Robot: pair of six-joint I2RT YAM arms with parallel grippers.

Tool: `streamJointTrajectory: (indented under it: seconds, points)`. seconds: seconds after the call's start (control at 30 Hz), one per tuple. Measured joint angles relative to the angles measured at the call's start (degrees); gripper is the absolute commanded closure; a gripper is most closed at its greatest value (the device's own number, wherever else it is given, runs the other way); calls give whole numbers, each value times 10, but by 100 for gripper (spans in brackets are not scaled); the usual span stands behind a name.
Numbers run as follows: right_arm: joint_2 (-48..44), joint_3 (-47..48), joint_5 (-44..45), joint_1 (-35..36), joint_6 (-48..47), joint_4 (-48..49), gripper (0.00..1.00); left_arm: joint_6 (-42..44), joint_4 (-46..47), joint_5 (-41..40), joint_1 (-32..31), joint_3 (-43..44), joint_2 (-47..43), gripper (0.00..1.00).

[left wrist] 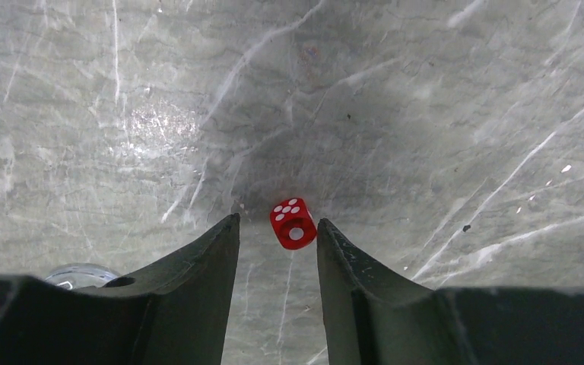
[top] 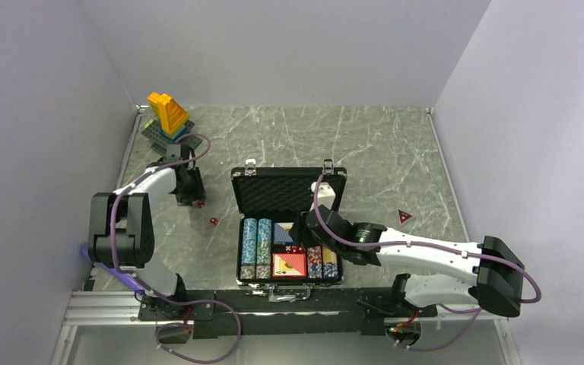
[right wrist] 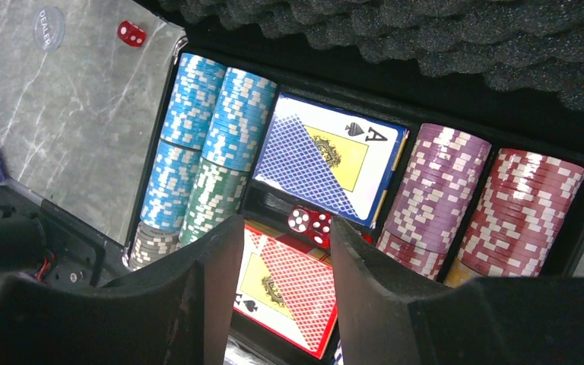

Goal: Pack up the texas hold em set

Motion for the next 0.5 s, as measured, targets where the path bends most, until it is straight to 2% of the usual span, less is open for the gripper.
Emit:
streamJointTrajectory:
  seconds: [0.5]
  points:
    - [20, 0, -17, 0, 0, 5, 50, 6, 8, 2, 0, 12, 25, 67]
